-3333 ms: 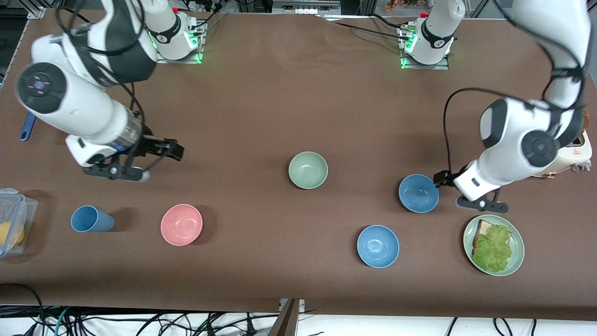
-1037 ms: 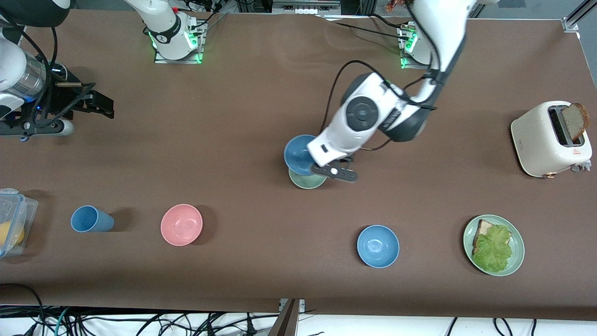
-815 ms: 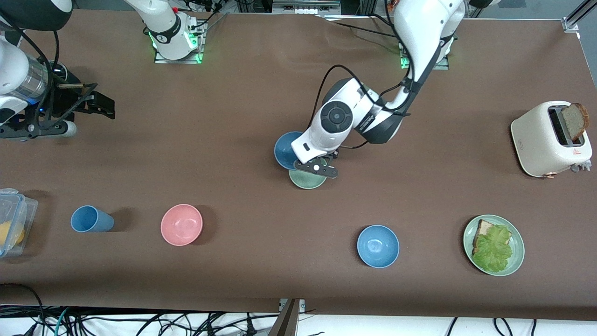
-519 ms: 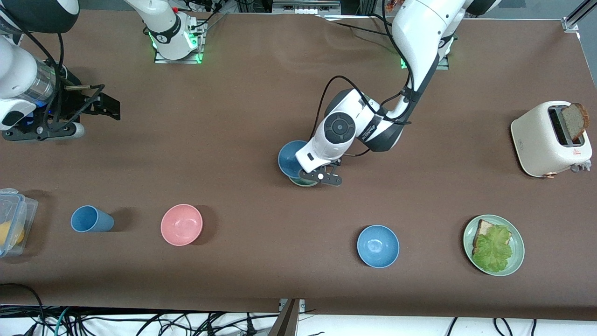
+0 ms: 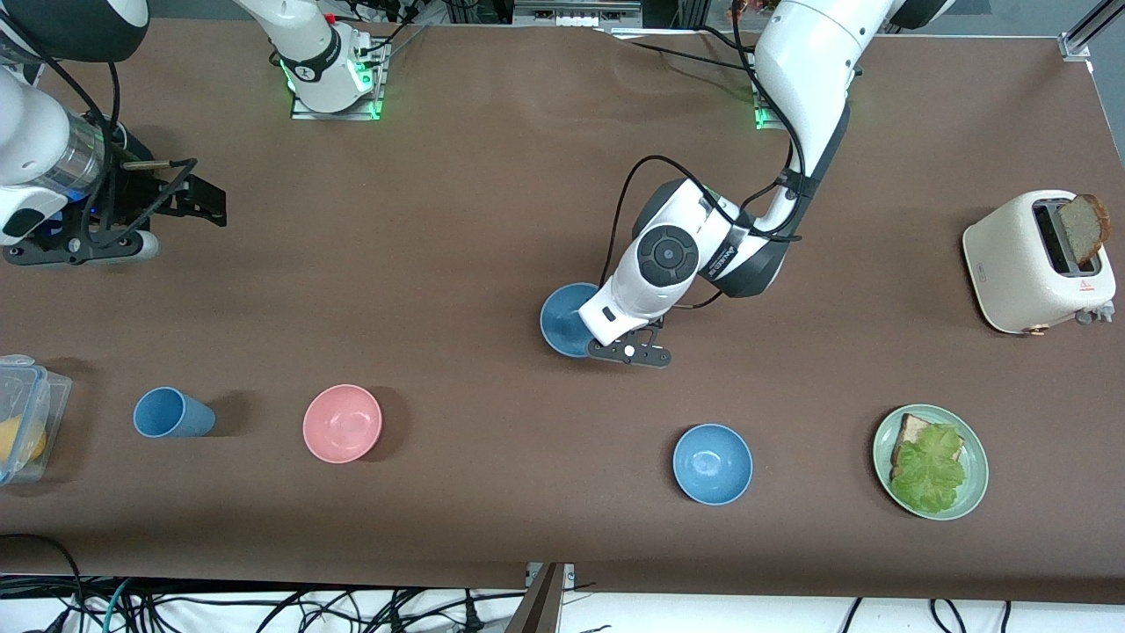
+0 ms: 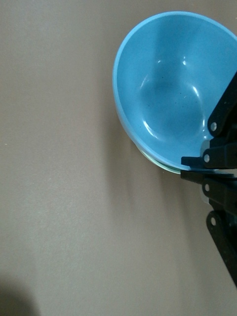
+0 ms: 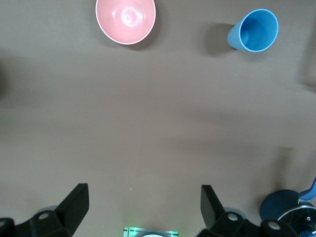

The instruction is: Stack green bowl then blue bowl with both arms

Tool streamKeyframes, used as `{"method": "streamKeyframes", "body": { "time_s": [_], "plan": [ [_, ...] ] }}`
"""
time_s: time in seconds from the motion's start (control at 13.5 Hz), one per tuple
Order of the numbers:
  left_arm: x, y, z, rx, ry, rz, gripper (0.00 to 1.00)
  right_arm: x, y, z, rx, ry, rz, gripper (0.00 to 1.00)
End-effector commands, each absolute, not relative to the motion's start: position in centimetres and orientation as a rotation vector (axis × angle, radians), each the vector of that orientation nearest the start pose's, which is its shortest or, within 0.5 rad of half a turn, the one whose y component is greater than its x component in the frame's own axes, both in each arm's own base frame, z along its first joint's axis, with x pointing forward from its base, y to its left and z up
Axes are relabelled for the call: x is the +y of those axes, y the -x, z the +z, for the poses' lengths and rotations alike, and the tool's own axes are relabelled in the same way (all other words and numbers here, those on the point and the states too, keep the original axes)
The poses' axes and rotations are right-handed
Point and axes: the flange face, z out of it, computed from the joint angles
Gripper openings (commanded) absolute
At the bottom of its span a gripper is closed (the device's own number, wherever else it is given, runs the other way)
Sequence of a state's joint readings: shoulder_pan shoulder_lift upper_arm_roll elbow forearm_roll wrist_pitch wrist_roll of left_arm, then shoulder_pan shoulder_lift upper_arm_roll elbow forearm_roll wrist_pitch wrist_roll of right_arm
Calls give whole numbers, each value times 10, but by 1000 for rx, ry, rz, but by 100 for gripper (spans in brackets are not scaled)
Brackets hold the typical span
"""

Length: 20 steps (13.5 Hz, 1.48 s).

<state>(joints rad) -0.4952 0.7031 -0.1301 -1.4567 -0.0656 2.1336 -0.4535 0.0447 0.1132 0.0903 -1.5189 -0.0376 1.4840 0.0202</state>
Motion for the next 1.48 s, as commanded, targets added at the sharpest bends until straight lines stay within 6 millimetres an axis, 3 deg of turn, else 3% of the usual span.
{"method": "streamKeyframes", "body": {
  "time_s": [0.0,0.22,0.3,0.37,0.52,0.59,0.74,0.96,1.19,1.41],
  "plan": [
    [-413,-582,269,185,3231,176,0,69,-576,583,-201,3171,219,100],
    [-405,-580,261,184,3204,237,1,69,-576,583,-205,3170,220,100],
    [-399,-583,260,169,3205,236,35,69,-576,583,-205,3170,220,100],
    [-398,-585,262,164,3208,232,99,69,-576,583,-205,3170,220,100],
    [-390,-591,275,146,3211,223,100,69,-576,583,-205,3170,220,100],
    [-374,-598,283,111,3205,243,100,69,-576,583,-205,3170,220,100],
    [-339,-608,322,49,3184,285,100,69,-576,583,-205,3170,220,100],
    [-268,-624,392,-34,3180,278,100,69,-576,583,-215,3169,220,100],
    [-191,-628,464,66,3202,237,100,68,-576,583,-213,3168,220,100],
    [-89,-626,512,224,3217,231,100,72,-578,586,-199,3130,183,100]
  ]
}}
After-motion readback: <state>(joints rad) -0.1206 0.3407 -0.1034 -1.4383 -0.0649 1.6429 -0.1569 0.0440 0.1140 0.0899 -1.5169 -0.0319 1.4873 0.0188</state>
